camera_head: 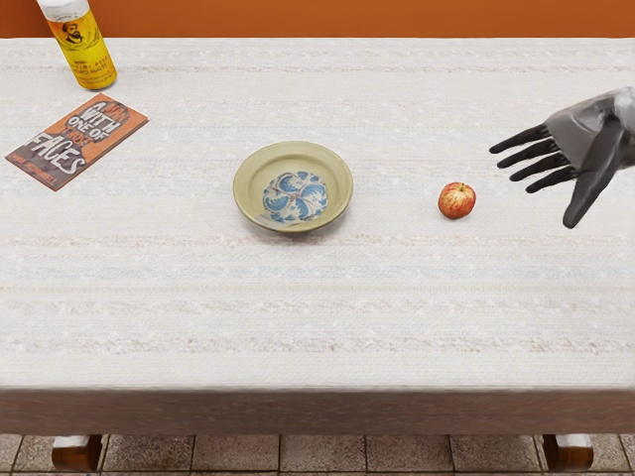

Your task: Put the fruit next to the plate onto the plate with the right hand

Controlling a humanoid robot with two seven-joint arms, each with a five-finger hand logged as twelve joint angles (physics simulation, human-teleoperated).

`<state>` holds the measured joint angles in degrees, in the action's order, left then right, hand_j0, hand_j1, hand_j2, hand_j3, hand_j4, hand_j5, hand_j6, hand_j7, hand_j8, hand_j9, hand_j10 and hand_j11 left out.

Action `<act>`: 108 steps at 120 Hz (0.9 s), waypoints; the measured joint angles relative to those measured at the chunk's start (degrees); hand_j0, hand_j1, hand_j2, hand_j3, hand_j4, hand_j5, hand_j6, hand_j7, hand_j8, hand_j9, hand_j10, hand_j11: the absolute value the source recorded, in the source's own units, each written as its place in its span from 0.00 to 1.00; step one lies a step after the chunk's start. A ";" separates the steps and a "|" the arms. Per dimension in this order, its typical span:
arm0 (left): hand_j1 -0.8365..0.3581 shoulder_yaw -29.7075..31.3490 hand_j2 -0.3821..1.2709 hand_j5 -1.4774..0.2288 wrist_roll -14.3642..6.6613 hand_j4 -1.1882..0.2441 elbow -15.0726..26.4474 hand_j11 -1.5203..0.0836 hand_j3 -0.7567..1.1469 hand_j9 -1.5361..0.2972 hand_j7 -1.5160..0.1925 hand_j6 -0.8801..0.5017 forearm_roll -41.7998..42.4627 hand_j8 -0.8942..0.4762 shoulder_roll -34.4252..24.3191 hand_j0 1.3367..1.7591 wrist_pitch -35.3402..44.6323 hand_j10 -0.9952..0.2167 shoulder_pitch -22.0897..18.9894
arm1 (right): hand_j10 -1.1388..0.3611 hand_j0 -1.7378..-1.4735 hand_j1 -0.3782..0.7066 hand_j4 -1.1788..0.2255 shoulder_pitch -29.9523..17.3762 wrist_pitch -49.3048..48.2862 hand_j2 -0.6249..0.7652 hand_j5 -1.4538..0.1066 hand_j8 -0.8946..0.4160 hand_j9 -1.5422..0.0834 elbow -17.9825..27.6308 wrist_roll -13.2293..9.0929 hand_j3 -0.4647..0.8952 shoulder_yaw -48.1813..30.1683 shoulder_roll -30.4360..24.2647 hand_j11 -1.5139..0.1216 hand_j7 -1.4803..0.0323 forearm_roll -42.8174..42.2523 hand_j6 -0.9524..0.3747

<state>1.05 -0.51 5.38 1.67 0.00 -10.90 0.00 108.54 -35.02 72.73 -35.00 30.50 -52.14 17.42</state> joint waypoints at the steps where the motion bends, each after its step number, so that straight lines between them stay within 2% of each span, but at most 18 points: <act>1: 0.99 0.00 0.23 0.87 0.00 0.83 0.00 0.95 0.40 0.84 0.89 0.64 0.00 0.65 0.00 0.76 0.00 0.82 0.00 | 0.76 0.30 0.03 0.84 -0.37 0.00 0.45 0.93 0.68 0.95 -0.21 0.00 0.34 -0.38 0.25 0.93 0.98 -0.02 0.72; 24: 0.99 0.00 0.23 0.87 -0.01 0.83 -0.01 0.95 0.40 0.84 0.89 0.64 0.00 0.65 0.00 0.76 0.00 0.82 0.00 | 0.76 0.30 0.03 0.84 -5.26 -0.01 0.45 0.93 0.68 0.95 -5.66 0.00 0.34 -4.70 4.53 0.93 0.98 -1.65 0.72; 35: 0.99 -0.01 0.23 0.87 0.00 0.83 0.00 0.95 0.40 0.84 0.89 0.64 0.00 0.65 0.00 0.76 0.00 0.82 0.00 | 0.76 0.30 0.03 0.84 -7.30 0.62 0.45 0.93 0.68 0.95 -8.04 0.00 0.34 -7.28 11.73 0.93 0.98 -6.64 0.72; 43: 0.99 0.00 0.23 0.87 0.00 0.83 0.01 0.95 0.40 0.84 0.89 0.64 0.00 0.65 0.00 0.76 0.00 0.82 0.00 | 0.76 0.30 0.03 0.84 -8.00 5.88 0.45 0.93 0.68 0.95 -9.49 0.00 0.34 -9.31 17.54 0.93 0.98 -11.10 0.72; 52: 0.99 0.00 0.23 0.87 0.00 0.83 -0.01 0.95 0.40 0.84 0.89 0.64 0.00 0.65 0.00 0.76 0.00 0.82 0.00 | 0.76 0.30 0.03 0.84 -7.59 11.74 0.45 0.93 0.68 0.95 -10.23 0.00 0.34 -10.99 21.00 0.93 0.98 -14.42 0.72; 66: 0.99 0.01 0.23 0.87 0.00 0.83 0.00 0.95 0.40 0.84 0.89 0.64 0.00 0.65 0.00 0.76 0.00 0.82 0.00 | 0.76 0.30 0.03 0.84 -8.17 22.48 0.45 0.93 0.68 0.95 -10.38 0.00 0.34 -9.62 23.13 0.93 0.98 -18.24 0.72; 80: 0.99 0.00 0.23 0.87 -0.02 0.83 0.00 0.95 0.40 0.84 0.89 0.64 0.00 0.65 0.00 0.76 0.00 0.82 0.00 | 0.76 0.30 0.03 0.84 -12.68 32.88 0.45 0.93 0.68 0.95 -10.48 0.00 0.34 -7.35 23.79 0.93 0.98 -23.14 0.72; 93: 0.99 0.00 0.23 0.87 -0.01 0.83 -0.01 0.95 0.40 0.84 0.89 0.64 0.00 0.65 0.00 0.76 0.00 0.82 0.00 | 0.76 0.30 0.03 0.84 -16.01 37.83 0.45 0.93 0.68 0.95 -10.85 0.00 0.34 -7.20 24.75 0.93 0.98 -26.96 0.72; 108: 0.99 0.00 0.23 0.87 -0.01 0.83 -0.01 0.95 0.40 0.84 0.89 0.64 0.00 0.65 0.00 0.76 0.00 0.82 0.00 | 0.76 0.30 0.03 0.84 -18.71 42.62 0.45 0.93 0.68 0.95 -11.11 0.00 0.34 -7.17 28.51 0.93 0.98 -28.55 0.72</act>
<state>1.05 -0.52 5.37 1.67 0.00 -10.90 0.00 89.82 7.60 61.62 -35.00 23.33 -23.63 -11.13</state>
